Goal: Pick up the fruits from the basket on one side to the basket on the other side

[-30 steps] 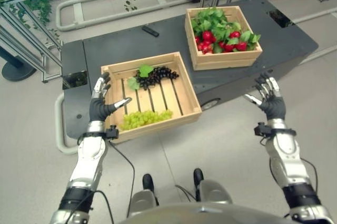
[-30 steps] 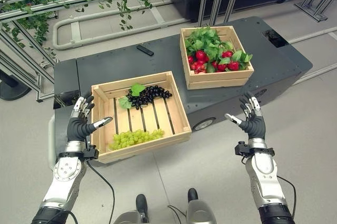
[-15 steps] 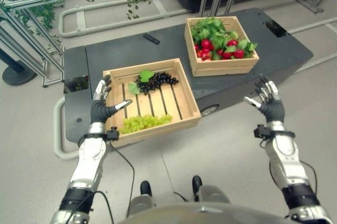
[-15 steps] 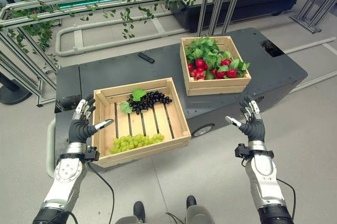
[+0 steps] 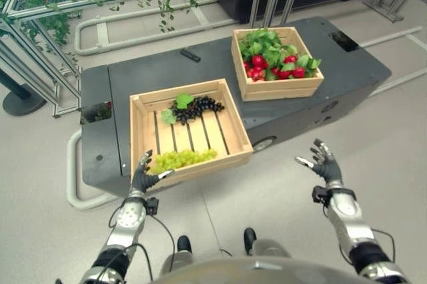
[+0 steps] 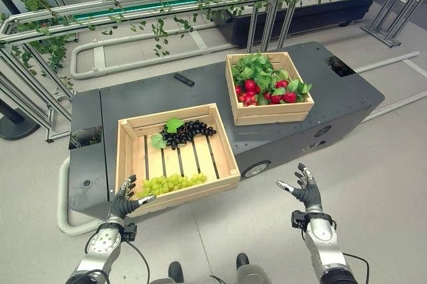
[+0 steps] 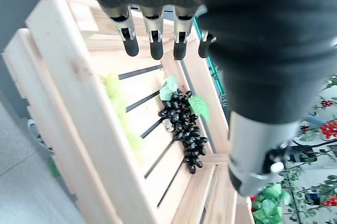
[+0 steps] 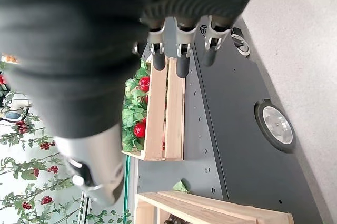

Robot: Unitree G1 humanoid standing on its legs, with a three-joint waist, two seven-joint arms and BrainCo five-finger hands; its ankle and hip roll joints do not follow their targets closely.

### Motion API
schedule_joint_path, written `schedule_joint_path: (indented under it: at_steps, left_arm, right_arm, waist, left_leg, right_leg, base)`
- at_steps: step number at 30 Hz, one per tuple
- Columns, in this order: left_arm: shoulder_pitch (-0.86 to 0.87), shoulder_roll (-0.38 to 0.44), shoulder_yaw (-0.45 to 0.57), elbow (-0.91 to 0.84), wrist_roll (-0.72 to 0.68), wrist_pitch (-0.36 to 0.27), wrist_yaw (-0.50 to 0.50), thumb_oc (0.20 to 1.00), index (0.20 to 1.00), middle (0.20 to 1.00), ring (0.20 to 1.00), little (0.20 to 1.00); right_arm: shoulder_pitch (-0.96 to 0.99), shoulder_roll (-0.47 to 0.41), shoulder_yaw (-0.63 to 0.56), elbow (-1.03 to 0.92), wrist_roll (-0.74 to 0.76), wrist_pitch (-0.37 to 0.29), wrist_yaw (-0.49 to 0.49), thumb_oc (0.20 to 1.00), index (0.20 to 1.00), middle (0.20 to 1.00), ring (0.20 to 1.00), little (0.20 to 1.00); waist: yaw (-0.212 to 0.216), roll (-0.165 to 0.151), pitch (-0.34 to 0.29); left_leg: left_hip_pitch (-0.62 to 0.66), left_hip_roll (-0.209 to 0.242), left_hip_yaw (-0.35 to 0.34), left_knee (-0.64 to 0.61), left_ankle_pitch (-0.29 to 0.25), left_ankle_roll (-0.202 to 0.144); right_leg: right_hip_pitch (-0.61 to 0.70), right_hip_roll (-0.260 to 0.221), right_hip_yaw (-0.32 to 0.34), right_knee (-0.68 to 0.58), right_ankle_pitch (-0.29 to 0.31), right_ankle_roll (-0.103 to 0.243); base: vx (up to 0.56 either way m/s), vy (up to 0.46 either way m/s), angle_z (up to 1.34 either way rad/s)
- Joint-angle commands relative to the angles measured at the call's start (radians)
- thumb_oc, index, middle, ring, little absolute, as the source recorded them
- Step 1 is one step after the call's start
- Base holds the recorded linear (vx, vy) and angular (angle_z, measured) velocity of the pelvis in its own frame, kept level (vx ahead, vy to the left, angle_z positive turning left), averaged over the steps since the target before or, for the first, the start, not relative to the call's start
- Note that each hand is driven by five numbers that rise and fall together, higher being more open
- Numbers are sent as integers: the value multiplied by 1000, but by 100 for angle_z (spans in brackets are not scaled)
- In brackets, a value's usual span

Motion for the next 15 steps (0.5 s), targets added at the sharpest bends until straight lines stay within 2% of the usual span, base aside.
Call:
schedule_joint_path:
  at_steps: [1, 15]
  left_arm:
    - [-54, 14, -11, 2, 26, -29, 10, 1000, 1000, 1000, 1000, 1000]
    - [-53, 15, 4, -32, 11, -48, 35, 1000, 1000, 1000, 1000, 1000]
  right_arm:
    - [-57, -11, -4, -23, -23, -34, -13, 1000, 1000, 1000, 1000, 1000]
    - [-40, -14, -3, -63, -40, -40, -15, 1000, 1000, 1000, 1000, 1000]
  waist:
    - [-4, -9, -12]
    - [0, -14, -20]
  left_leg:
    - [-50, 5, -7, 58, -43, 15]
    - [-40, 6, -10, 55, -43, 12]
  right_leg:
    - [-68, -37, -21, 92, -33, 58]
    - [-51, -36, -26, 83, -34, 57]
  base:
    - [0, 0, 0]
    - [0, 0, 0]
